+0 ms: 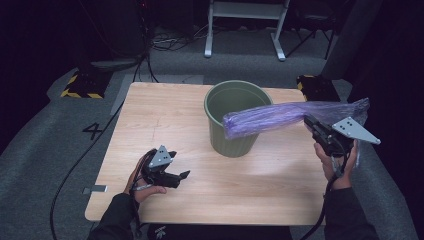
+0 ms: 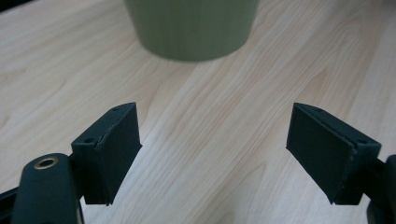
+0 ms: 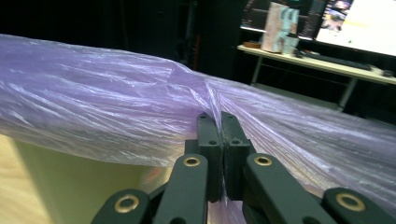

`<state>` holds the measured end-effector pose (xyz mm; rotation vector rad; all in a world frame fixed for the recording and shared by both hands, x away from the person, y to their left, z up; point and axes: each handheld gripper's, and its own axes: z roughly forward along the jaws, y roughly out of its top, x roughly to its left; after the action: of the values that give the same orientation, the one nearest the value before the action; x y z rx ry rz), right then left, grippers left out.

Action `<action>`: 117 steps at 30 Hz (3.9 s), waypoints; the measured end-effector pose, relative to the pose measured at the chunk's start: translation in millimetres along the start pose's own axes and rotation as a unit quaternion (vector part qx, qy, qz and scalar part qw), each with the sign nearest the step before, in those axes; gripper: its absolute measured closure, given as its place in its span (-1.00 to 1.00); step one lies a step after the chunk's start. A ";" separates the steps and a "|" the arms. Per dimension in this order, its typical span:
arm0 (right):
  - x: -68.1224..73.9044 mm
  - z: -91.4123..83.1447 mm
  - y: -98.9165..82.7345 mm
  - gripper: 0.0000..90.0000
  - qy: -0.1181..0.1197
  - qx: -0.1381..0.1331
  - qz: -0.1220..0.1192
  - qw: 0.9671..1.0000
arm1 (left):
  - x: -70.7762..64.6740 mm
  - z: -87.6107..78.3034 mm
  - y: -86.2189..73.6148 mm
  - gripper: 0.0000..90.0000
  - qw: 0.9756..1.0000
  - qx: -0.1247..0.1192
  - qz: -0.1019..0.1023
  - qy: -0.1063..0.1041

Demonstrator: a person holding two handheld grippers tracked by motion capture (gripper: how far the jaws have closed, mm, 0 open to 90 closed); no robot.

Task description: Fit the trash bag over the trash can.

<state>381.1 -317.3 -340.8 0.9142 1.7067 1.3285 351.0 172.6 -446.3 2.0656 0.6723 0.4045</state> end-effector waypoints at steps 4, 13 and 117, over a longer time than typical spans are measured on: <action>-5.7 3.8 2.1 1.00 -0.016 0.003 0.008 1.000 | -4.4 -4.7 12.8 -0.62 1.000 -0.022 0.006 -0.006; -0.6 17.6 11.3 1.00 -0.048 0.019 -0.011 0.999 | -6.6 -9.6 52.5 -0.61 0.998 -0.063 0.024 -0.008; 94.3 28.7 30.2 0.64 0.102 0.034 -0.162 0.981 | -30.9 89.8 192.7 1.00 0.989 -0.049 0.139 -0.001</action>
<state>367.3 -215.8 -329.3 0.5199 1.9703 1.1809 432.0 8.2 -334.2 2.0705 0.3545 0.5826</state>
